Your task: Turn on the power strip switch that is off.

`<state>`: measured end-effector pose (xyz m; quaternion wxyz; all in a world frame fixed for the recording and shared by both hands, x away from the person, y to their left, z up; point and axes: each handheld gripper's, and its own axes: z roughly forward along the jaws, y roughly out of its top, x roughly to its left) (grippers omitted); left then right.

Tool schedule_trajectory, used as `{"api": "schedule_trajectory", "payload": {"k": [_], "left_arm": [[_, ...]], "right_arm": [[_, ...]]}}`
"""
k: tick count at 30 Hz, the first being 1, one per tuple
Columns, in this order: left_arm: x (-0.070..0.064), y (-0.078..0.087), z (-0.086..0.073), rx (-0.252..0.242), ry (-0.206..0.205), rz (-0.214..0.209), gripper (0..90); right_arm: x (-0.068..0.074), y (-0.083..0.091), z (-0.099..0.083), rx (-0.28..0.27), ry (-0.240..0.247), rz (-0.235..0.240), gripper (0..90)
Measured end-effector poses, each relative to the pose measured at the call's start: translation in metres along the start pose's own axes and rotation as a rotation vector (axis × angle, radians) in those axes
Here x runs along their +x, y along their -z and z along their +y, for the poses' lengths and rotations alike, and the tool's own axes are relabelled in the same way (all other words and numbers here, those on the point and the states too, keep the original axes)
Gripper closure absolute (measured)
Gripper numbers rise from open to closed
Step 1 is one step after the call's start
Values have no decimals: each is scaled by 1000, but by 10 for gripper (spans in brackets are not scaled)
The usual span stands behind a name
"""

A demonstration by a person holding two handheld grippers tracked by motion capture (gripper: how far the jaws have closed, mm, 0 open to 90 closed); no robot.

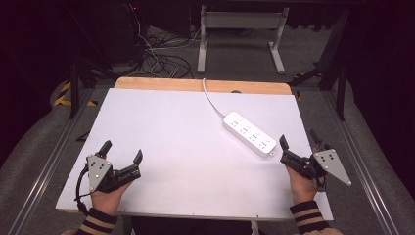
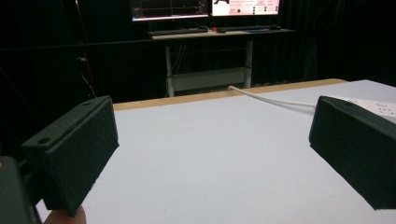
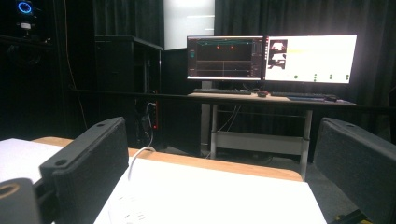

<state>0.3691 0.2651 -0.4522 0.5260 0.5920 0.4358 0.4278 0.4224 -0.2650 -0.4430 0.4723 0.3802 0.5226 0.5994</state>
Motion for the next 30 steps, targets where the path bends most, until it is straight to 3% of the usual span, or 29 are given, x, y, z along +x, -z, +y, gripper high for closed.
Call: {"api": "schedule_trajectory", "payload": {"k": [12,23,30], "left_arm": [[-1,-1,0,-2,-3,-4,20],[-2,-1,-1,2,-3,-7,20],[0,2,-1,1,-4,4,20]], "right_arm": [[2,-1,-2,-8,20,10,5],[6,-5,-6,71,39,29,32],[7,-9,-7,83,39,41,36]]}}
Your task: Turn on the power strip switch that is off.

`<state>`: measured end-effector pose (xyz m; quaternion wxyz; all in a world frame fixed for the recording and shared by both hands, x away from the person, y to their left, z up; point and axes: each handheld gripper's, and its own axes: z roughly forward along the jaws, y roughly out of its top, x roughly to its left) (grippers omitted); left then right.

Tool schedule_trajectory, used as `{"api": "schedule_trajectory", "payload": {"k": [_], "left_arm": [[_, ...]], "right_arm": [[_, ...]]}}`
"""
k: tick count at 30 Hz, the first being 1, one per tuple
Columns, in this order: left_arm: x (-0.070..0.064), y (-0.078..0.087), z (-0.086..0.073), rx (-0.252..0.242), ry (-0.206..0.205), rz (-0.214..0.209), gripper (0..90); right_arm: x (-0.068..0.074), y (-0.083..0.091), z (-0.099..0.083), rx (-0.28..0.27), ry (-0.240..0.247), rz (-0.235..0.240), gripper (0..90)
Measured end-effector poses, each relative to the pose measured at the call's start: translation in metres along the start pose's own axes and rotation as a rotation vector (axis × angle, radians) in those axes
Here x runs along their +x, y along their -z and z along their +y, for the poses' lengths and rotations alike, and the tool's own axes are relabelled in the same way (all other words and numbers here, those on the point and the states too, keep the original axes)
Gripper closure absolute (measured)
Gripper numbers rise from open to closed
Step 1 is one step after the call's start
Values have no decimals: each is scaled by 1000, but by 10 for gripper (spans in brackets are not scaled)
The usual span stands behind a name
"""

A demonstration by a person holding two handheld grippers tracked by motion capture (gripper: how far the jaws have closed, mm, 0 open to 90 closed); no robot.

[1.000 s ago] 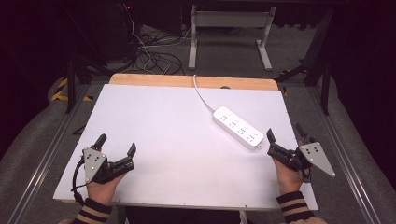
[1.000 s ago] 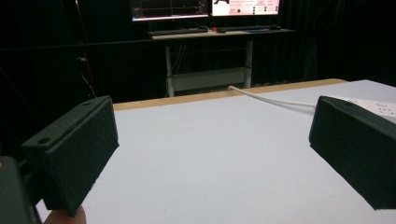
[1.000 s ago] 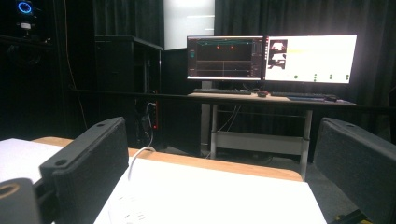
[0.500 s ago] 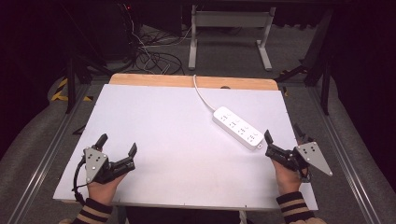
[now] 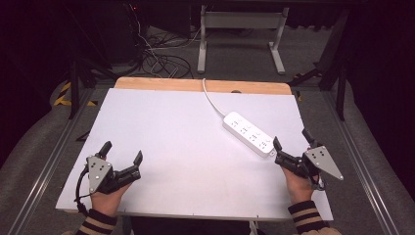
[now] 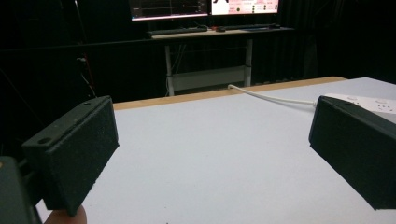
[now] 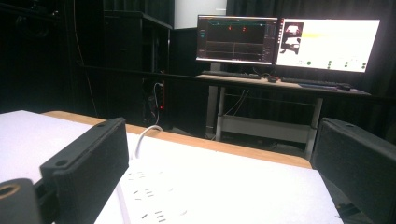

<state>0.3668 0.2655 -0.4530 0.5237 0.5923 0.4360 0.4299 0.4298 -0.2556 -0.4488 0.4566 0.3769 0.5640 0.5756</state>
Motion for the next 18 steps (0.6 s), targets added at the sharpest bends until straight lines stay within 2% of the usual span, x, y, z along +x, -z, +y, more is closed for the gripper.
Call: {"api": "schedule_trajectory", "payload": {"k": [18], "left_arm": [[-1,-1,0,3,2,-9,21]], "right_arm": [[0,1,-1,10,4,4,40]]}}
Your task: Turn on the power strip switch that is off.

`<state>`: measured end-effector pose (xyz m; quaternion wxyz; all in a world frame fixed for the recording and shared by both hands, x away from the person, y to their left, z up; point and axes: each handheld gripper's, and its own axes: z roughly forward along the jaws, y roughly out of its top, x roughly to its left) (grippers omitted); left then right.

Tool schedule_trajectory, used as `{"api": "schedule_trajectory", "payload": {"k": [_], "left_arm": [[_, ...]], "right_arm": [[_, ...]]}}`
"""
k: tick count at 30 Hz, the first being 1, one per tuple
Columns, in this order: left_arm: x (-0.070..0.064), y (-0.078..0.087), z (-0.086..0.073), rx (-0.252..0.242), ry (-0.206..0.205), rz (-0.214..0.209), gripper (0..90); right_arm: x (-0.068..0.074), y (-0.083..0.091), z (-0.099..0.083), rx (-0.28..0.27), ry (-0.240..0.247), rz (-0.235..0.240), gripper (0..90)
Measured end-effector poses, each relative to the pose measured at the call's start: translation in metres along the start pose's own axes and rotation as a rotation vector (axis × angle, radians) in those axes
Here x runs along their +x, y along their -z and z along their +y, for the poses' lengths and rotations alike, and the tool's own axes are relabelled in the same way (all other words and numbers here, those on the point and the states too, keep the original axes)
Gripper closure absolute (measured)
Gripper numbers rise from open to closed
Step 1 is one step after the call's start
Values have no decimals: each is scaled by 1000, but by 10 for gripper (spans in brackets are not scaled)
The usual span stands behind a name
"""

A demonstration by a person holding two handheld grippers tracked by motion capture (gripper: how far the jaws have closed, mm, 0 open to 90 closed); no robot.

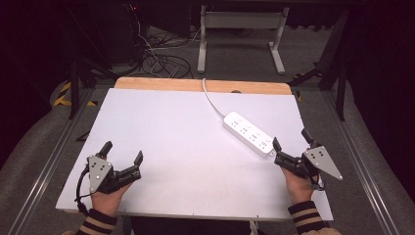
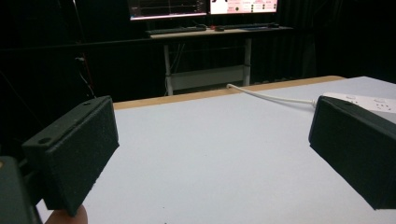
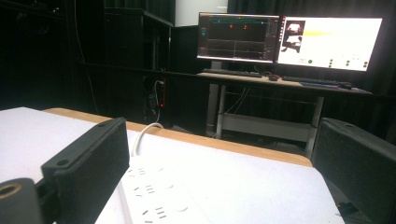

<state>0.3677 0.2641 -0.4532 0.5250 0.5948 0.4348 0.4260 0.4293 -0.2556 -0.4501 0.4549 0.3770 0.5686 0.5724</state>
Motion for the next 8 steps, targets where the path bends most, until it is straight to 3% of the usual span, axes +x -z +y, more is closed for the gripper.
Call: {"api": "schedule_trajectory", "payload": {"k": [8], "left_arm": [[0,-1,0,1,-3,0,21]], "right_arm": [[0,-1,-1,6,4,-1,42]]}}
